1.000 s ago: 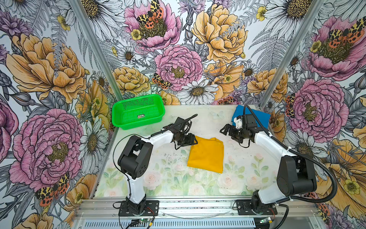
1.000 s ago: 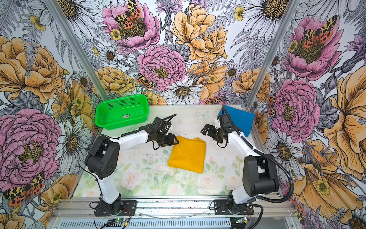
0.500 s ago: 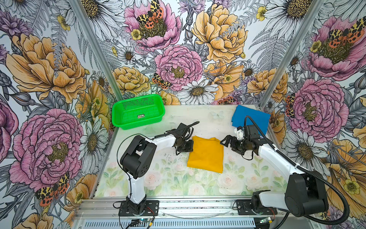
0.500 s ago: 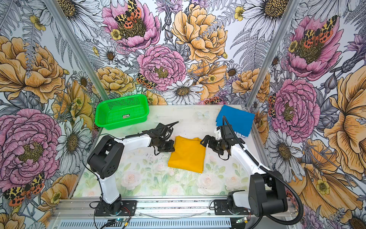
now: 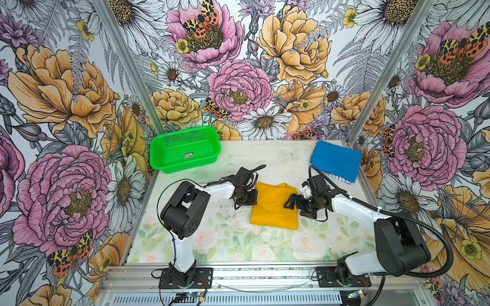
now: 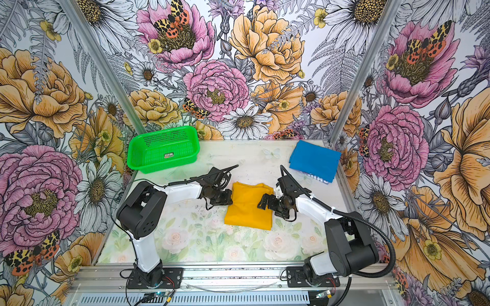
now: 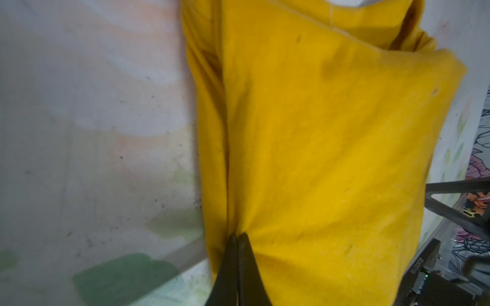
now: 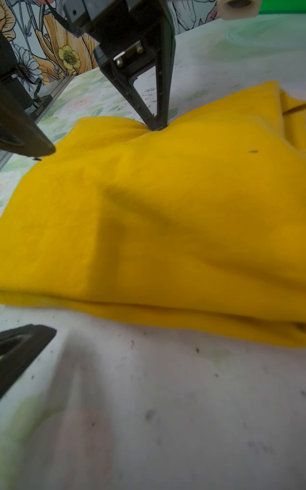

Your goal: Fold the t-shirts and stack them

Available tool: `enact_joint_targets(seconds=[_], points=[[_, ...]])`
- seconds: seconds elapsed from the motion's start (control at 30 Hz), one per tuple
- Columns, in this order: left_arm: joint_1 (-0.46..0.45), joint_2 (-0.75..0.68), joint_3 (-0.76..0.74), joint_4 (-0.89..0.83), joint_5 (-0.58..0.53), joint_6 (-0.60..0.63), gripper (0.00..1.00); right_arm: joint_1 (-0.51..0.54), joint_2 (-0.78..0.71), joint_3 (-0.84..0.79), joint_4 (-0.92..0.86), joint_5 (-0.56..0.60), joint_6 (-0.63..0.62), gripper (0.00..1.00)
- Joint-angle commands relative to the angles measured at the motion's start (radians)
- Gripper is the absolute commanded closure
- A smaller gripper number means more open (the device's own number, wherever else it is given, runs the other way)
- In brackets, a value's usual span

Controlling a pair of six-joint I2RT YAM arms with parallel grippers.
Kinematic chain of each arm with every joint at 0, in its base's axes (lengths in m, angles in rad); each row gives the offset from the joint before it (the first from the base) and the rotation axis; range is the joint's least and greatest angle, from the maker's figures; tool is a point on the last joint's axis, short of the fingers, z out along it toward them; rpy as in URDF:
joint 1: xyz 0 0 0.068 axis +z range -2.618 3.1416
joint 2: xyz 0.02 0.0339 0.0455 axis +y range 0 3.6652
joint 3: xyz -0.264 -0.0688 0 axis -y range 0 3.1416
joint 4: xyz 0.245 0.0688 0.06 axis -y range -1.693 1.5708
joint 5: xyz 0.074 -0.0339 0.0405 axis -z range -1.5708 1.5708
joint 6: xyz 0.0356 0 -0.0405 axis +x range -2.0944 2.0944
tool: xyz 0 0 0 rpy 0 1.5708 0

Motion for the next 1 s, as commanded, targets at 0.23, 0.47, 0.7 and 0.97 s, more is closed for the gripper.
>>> enact_joint_targets(seconds=[0.23,0.47,0.7,0.97], points=[[0.001,0.007,-0.142,0.058,-0.032,-0.003,1.0,0.183,0.219,0.13,0.145,0.082,0.142,0.01],[0.012,0.003,-0.203,0.128,0.004,-0.02,1.0,0.294,0.339,0.22,0.137,0.23,0.235,0.01],[0.011,-0.006,-0.225,0.18,0.05,-0.04,1.0,0.425,0.491,0.377,-0.1,0.498,0.257,0.09],[0.017,-0.023,-0.257,0.201,0.064,-0.05,1.0,0.501,0.644,0.495,-0.226,0.573,0.242,0.37]])
